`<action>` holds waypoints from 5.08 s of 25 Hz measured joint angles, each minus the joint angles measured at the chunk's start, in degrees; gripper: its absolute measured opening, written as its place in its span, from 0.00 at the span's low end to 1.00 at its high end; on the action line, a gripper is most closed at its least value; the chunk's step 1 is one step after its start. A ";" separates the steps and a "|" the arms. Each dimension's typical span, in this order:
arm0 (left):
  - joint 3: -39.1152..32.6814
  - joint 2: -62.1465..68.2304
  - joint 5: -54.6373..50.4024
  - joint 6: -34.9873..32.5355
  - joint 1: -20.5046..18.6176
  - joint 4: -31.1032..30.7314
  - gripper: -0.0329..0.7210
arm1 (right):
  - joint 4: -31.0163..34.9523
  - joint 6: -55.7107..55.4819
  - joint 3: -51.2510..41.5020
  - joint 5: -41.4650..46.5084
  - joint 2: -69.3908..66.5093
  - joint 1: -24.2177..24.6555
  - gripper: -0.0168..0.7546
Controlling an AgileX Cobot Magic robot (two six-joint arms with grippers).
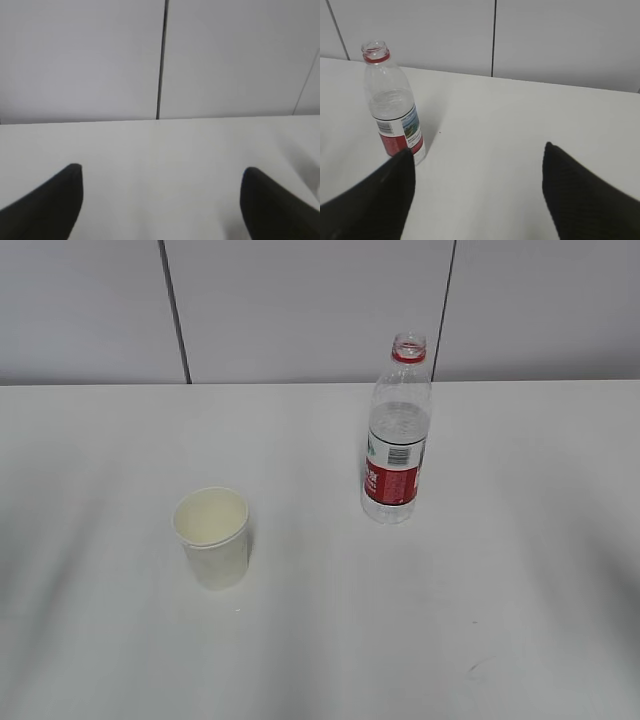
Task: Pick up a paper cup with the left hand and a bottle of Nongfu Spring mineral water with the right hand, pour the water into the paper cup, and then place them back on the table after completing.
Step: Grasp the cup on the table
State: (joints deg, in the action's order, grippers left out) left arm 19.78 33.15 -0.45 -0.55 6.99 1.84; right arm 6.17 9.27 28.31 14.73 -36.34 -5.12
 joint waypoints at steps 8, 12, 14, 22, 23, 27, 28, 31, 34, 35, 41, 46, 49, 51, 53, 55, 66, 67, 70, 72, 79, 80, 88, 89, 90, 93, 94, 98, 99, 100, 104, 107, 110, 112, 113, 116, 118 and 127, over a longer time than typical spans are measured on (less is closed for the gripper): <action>0.00 10.32 8.22 0.00 5.86 -1.84 0.81 | 0.00 0.00 0.00 -6.21 -7.53 -1.09 0.78; 0.00 14.88 10.60 0.00 6.01 -1.84 0.81 | 0.00 0.00 0.00 -9.28 -10.45 -1.09 0.78; 0.00 17.23 12.20 0.00 6.01 -2.25 0.80 | 0.00 0.00 0.00 -10.85 -12.12 -1.35 0.78; -1.55 23.26 16.59 0.55 6.01 -1.84 0.80 | 0.03 0.00 0.00 -17.85 -20.68 -5.87 0.78; -2.68 23.37 17.76 0.92 6.01 -1.53 0.80 | 0.12 0.00 0.00 -18.40 -21.76 -6.01 0.78; -6.93 23.37 21.07 2.45 6.09 -1.30 0.80 | 0.12 0.00 0.00 -20.12 -25.48 -6.11 0.78; -7.51 23.37 21.82 2.76 6.46 -1.23 0.80 | 0.01 0.00 0.00 -20.50 -26.17 -6.11 0.78; -7.92 23.94 23.71 2.98 8.12 -2.77 0.80 | -1.91 0.00 0.00 -22.79 -28.88 -6.11 0.78; -7.92 26.42 24.24 2.98 10.33 -4.78 0.80 | -3.44 0.00 0.00 -26.70 -32.06 -6.11 0.78; -7.92 27.63 24.37 2.98 10.90 -5.27 0.80 | -3.70 0.00 0.00 -27.62 -32.98 -6.11 0.78; -7.92 36.26 27.79 3.00 11.72 -8.70 0.80 | -4.60 0.00 0.00 -29.83 -38.24 -6.11 0.78; -7.92 43.85 30.89 3.00 11.72 -13.49 0.80 | -9.54 -2.80 0.00 -33.14 -42.20 -6.11 0.78; -7.92 47.15 34.69 3.00 11.72 -15.54 0.80 | -11.00 -4.14 0.11 -35.08 -44.07 -6.11 0.78; -7.92 48.94 36.59 3.00 11.72 -17.08 0.80 | -11.31 -4.37 0.11 -36.09 -45.11 -6.11 0.78; -7.92 51.04 38.48 3.00 11.72 -19.08 0.80 | -11.46 -4.86 0.11 -36.93 -45.80 -6.11 0.78; -7.92 52.84 41.12 3.00 11.72 -20.72 0.80 | -11.49 -4.99 0.20 -37.38 -46.54 -6.11 0.78; -6.64 66.46 56.90 3.00 11.72 -21.75 0.80 | -12.22 -5.65 0.23 -38.17 -47.06 -6.11 0.78; -6.10 67.93 57.82 3.00 11.72 -22.00 0.81 | -12.62 -5.74 0.23 -38.17 -47.06 -6.11 0.78; -5.50 71.78 61.23 3.00 11.72 -22.73 0.85 | -12.99 -5.74 0.23 -38.28 -47.06 -6.11 0.78; -5.28 73.45 63.48 3.00 11.72 -22.79 0.85 | -12.99 -5.74 0.23 -38.28 -47.06 -6.11 0.78; -3.04 75.97 65.59 3.00 11.72 -22.79 0.86 | -13.04 -5.87 0.23 -38.28 -47.06 -6.15 0.78; -2.59 76.11 65.59 3.00 11.72 -22.79 0.86 | -13.04 -5.87 0.23 -38.28 -47.06 -6.24 0.78; 2.09 78.04 61.66 3.43 11.72 -24.82 0.86 | -13.12 -6.01 0.34 -38.37 -48.17 -6.24 0.78; 2.50 78.10 61.39 3.43 11.72 -24.97 0.86 | -13.12 -6.05 0.33 -38.37 -48.17 -6.24 0.78; 2.86 78.10 61.24 3.47 11.72 -25.11 0.86 | -13.12 -6.05 0.33 -38.50 -48.17 -6.28 0.78; 4.21 78.31 60.83 3.67 11.72 -25.31 0.85 | -13.12 -6.14 0.33 -38.86 -48.30 -6.28 0.78; 4.66 78.83 60.76 3.90 11.72 -25.37 0.85 | -13.12 -6.14 0.33 -39.13 -48.30 -6.28 0.78; 6.34 80.90 59.97 4.71 11.72 -26.44 0.85 | -13.16 -6.14 0.33 -40.03 -48.30 -6.28 0.78; 6.40 81.07 59.80 4.89 11.72 -27.00 0.84 | -13.16 -6.14 0.33 -40.11 -48.42 -6.28 0.78; 6.40 81.07 59.69 4.91 11.72 -27.47 0.83 | -13.16 -6.14 0.33 -40.16 -48.53 -6.28 0.78; 6.44 81.07 60.97 4.96 11.72 -28.00 0.81 | -13.16 -6.14 0.33 -40.25 -49.02 -6.28 0.78; 7.24 81.07 62.54 4.96 11.72 -28.00 0.81 | -13.25 -6.14 0.33 -40.53 -49.02 -6.28 0.78; 7.79 81.24 62.89 4.96 11.72 -27.95 0.80 | -13.25 -6.14 0.33 -40.64 -49.02 -6.28 0.78; 7.86 81.43 63.03 4.96 11.72 -27.95 0.80 | -13.25 -6.14 0.33 -40.78 -49.02 -6.28 0.78; 7.86 81.49 63.03 4.96 11.72 -28.01 0.80 | -13.25 -6.14 0.33 -40.91 -49.02 -6.28 0.78; 7.86 81.49 62.72 4.96 11.72 -28.01 0.78 | -13.25 -6.14 0.33 -41.05 -49.02 -6.28 0.78; 7.86 81.54 62.37 4.96 11.72 -28.01 0.75 | -13.25 -6.14 0.33 -41.28 -49.02 -6.28 0.78; 7.86 81.54 62.33 5.03 11.72 -28.11 0.62 | -18.68 -11.29 0.33 -46.17 -51.27 -6.28 0.78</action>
State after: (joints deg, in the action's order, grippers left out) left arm 27.64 114.69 61.88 4.48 18.71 -26.27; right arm -12.51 -2.02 28.64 -31.44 -87.61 -11.40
